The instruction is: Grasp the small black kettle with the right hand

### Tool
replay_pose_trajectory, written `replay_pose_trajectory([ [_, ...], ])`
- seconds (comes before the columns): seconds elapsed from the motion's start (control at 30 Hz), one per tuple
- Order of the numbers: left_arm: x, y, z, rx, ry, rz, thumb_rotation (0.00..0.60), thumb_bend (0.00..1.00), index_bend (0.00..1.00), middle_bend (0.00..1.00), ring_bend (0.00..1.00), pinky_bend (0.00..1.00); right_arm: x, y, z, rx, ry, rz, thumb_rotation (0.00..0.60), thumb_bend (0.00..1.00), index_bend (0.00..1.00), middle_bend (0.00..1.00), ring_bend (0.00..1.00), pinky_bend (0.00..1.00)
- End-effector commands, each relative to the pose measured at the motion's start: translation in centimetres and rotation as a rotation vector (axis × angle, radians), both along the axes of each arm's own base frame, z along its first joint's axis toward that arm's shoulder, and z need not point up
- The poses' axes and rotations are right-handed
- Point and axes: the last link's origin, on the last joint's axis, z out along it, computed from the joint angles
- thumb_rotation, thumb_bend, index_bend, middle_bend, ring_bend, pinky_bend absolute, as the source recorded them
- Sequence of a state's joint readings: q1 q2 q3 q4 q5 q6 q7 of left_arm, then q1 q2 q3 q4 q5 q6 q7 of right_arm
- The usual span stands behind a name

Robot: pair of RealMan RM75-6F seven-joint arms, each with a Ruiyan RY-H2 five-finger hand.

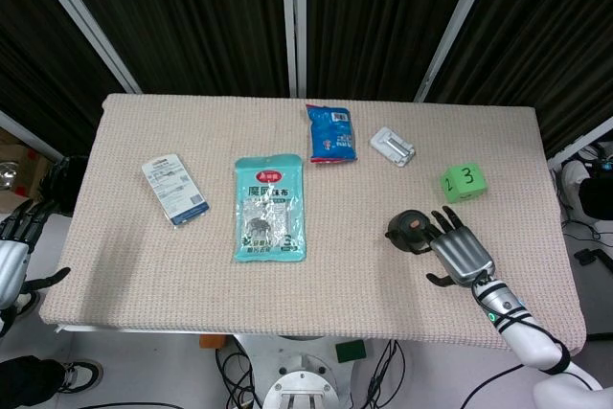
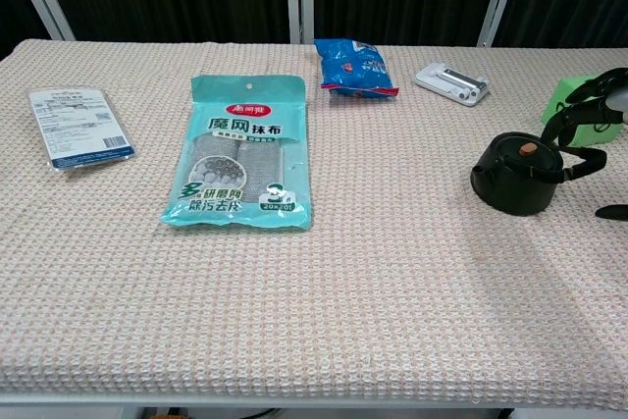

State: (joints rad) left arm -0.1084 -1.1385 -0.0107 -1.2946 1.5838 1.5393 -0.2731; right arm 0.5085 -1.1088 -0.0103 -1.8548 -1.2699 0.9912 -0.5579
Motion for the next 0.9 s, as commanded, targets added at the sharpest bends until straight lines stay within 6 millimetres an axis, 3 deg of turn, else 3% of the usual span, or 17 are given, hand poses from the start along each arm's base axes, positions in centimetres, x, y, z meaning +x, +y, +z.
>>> replay_pose_trajectory([
  [0.03, 0.0, 0.0, 0.0, 0.0, 0.0, 0.001, 0.6, 0.03, 0.09, 0.07, 0.01, 0.19, -0.1, 0.0, 0.0, 0.0, 0.003, -0.002, 0.482, 0.21, 0.23, 0.23, 0.06, 0.0],
  [0.5, -0.1, 0.1, 0.0, 0.001, 0.0, 0.006, 0.6, 0.03, 0.09, 0.07, 0.01, 0.19, -0.3, -0.1, -0.8, 0.025, 0.021, -0.007, 0.487, 0.22, 0.26, 0.25, 0.13, 0.0],
  [0.73, -0.1, 0.1, -0.2, -0.009, 0.005, 0.003, 0.6, 0.03, 0.09, 0.07, 0.01, 0.19, -0.4, -0.1, -0.9, 0.027, 0.015, -0.011, 0.489, 0.22, 0.34, 0.35, 0.23, 0.0],
  [0.9, 0.1, 0.0, -0.3, -0.011, 0.01, -0.003, 0.6, 0.03, 0.09, 0.07, 0.01, 0.19, -0.3, 0.0, -1.3, 0.044, 0.01, -0.021, 0.487, 0.22, 0.35, 0.36, 0.24, 0.0],
])
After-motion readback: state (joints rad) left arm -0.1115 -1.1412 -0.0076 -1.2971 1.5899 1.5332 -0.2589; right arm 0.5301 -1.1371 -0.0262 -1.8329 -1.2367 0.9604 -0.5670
